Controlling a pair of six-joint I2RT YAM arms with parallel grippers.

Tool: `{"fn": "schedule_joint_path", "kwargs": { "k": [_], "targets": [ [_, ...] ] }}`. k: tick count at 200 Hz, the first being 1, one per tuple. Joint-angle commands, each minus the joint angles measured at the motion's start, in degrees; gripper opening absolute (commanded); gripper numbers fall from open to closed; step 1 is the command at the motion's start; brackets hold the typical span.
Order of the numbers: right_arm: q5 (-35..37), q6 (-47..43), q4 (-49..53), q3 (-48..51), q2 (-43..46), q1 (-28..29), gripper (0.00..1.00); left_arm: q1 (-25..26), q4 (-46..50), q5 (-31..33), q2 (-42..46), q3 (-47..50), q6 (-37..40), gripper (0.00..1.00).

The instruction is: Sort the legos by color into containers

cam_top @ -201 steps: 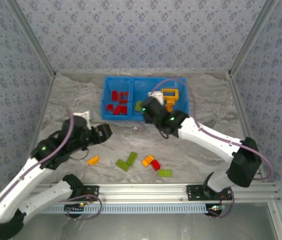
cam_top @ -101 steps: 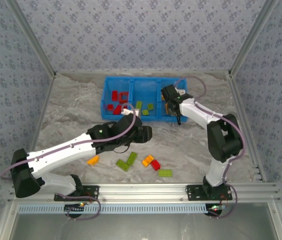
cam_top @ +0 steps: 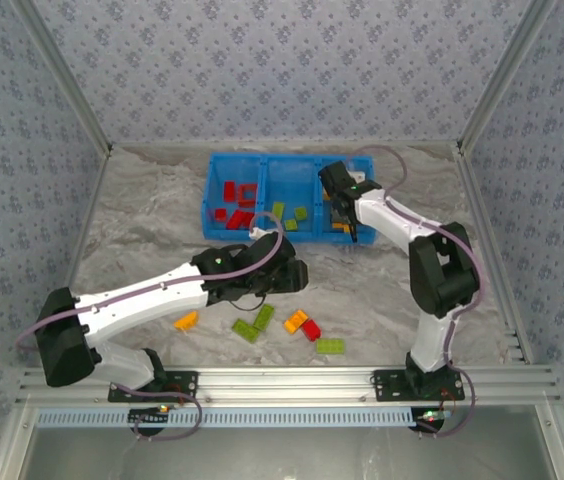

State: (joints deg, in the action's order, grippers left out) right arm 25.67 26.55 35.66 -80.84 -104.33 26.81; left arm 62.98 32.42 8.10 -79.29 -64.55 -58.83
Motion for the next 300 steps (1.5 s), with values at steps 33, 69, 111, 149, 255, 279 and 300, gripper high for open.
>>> {"fn": "schedule_joint_path", "kwargs": {
  "k": [33, 69, 111, 149, 255, 279, 300],
  "targets": [
    [2.7, -5.7, 1.4, 2.8, 20.6, 6.5, 0.64, 2.9, 12.0, -11.9, -10.0, -5.4, -12.8, 0.67],
    [-0.3, -11.1, -0.9, 14.8, 36.9, 14.9, 0.64, 4.4, 7.7, -13.1, -10.2, -0.9, -20.6, 0.69],
    [0.0, -7.1, 3.2, 24.1, 52.7, 23.4, 0.64, 5.3, 3.2, -14.7, -10.4, 1.5, -30.2, 0.75],
    [1.7, -3.5, 8.6, 27.8, 60.4, 27.2, 0.63, 6.3, -2.5, -18.2, -13.8, 1.7, -37.8, 0.75],
    [-4.5, -3.6, 11.9, 29.2, 71.2, 31.6, 0.62, 5.2, -3.5, -20.8, -26.3, -4.5, -40.3, 0.54],
    [-4.2, -3.0, 12.6, 28.7, 71.6, 31.6, 0.62, 4.7, -2.9, -21.0, -27.8, -5.4, -39.3, 0.39],
    [-4.4, -2.7, 12.1, 29.1, 71.5, 31.7, 0.62, 4.5, -3.1, -20.7, -27.5, -5.7, -38.5, 0.35]
  ]
}}
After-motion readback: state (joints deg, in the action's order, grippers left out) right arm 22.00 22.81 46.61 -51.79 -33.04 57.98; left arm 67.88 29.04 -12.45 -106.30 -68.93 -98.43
